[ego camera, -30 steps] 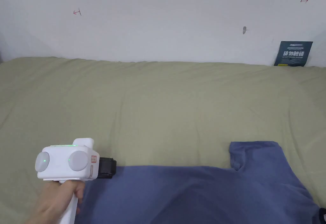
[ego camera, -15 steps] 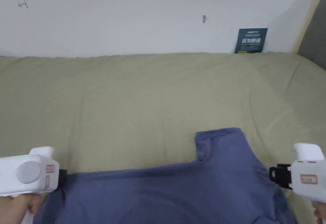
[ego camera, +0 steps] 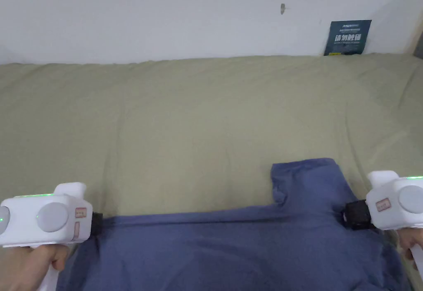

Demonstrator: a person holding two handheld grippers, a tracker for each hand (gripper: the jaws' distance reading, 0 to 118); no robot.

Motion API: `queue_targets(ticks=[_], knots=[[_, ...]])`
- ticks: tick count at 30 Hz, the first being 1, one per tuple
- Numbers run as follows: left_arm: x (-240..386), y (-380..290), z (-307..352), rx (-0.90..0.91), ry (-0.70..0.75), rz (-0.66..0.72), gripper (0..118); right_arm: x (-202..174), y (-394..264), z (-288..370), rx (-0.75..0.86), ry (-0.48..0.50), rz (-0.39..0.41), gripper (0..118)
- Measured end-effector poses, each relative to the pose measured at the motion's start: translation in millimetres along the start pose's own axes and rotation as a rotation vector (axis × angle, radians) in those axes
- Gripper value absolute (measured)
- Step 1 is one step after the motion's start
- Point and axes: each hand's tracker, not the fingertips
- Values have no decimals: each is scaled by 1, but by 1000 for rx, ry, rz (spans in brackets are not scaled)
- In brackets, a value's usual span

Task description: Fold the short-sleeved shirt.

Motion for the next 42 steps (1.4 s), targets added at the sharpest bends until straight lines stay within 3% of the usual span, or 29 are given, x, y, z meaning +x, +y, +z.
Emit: queue_targets(ticks=[1,3,7,16,27,33,35,42], knots=[[-1,-1,1,3,-2,4,1,1,0,4,20,22,-11,56],[-2,-2,2,8,-8,11,1,1,-5,14,79,82,0,5],[-5,-5,19,30,-35,37,1,-5,-9,32,95,67,-2,5],[-18,-33,102,128,-68,11,1,11,-41,114,206,136,-13,5],[-38,-131,186,218,-109,1,1,4,-159,209,324,169,21,5],[-52,-194,195,213,-136,27,1,-2,-233,224,316,168,21,5],[-54,-216,193,212,-140,37,1,-3,-253,224,306,165,-14,5],[-61,-250,169,153,-141,53,1,-2,-287,199,247,178,-50,5]])
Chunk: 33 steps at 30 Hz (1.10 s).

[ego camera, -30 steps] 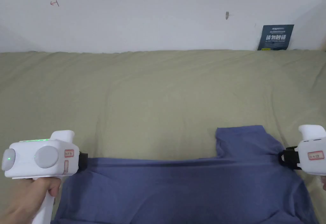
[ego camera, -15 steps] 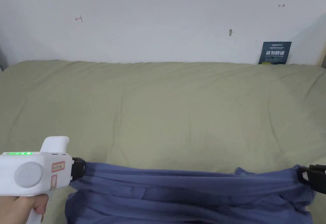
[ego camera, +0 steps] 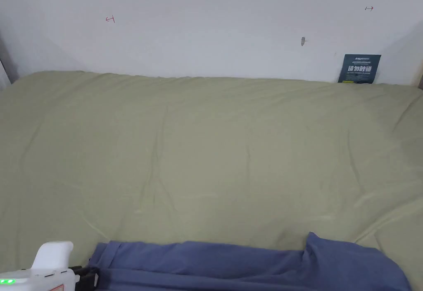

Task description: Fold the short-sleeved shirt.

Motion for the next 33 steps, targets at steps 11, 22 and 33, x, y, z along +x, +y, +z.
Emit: queue_targets(ticks=[11,22,33], knots=[[2,-5,-12,-66,45,9,118,2,-8,-9,-39,-48,-25,84],[54,4,86,304,56,-8,0,-62,16,61,372,-142,-62,2],[52,0,112,497,86,59,0,-89,9,73,491,-236,61,0]])
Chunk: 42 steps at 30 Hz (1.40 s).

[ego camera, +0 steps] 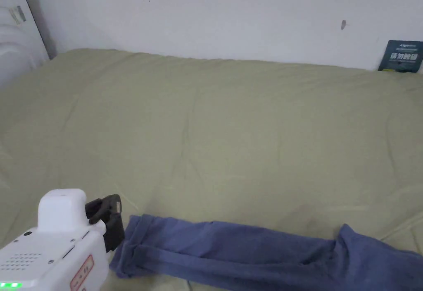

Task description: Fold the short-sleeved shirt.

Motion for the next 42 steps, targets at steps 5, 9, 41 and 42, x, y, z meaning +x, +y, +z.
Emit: queue_targets(ticks=[5,9,41,42], knots=[[-15,0,-8,-56,-49,82,0,-6,0,3,2,-1,1,0],[-54,1,-29,-150,-140,214,0,-13,1,14,16,-7,6,0],[-128,-51,-233,-899,-740,556,108,-40,-2,4,-52,-3,9,0],[-119,-50,-229,-902,-723,570,107,-41,-2,2,-57,0,8,0]])
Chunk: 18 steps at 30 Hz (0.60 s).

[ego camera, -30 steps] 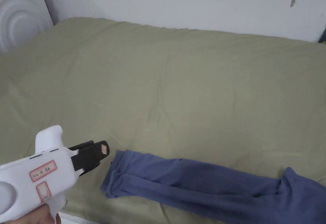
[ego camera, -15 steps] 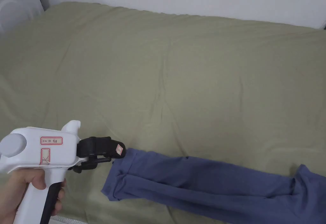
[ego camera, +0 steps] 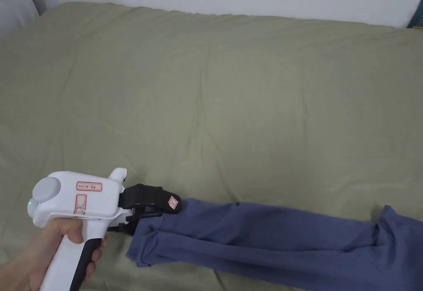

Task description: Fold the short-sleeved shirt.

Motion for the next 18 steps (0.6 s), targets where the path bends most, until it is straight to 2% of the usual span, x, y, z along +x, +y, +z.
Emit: queue_targets(ticks=[1,2,3,4,6,7,9,12,15,16,18], knots=[[1,-1,-2,-32,-44,18,102,-1,0,0,0,10,3,0],[0,-4,-8,-39,-47,24,81,-2,0,0,4,14,6,0],[-1,-8,-20,-68,38,40,23,-3,0,0,6,25,1,0],[-2,-14,-26,-74,155,12,8,-3,-1,1,8,34,-5,0],[-1,-17,-26,-19,42,75,7,-2,-1,4,13,39,-9,0],[0,-14,-18,47,169,-37,7,-1,0,6,12,40,-8,0],[-7,-1,1,85,244,-100,7,3,0,9,25,48,-24,0],[-3,3,23,132,213,-38,6,7,1,10,35,51,-28,0],[11,2,45,151,233,-65,6,13,3,11,44,57,-36,0],[47,-20,45,162,239,-55,6,14,3,11,45,58,-38,0],[62,-28,60,198,260,-37,6,18,4,10,47,63,-40,0]])
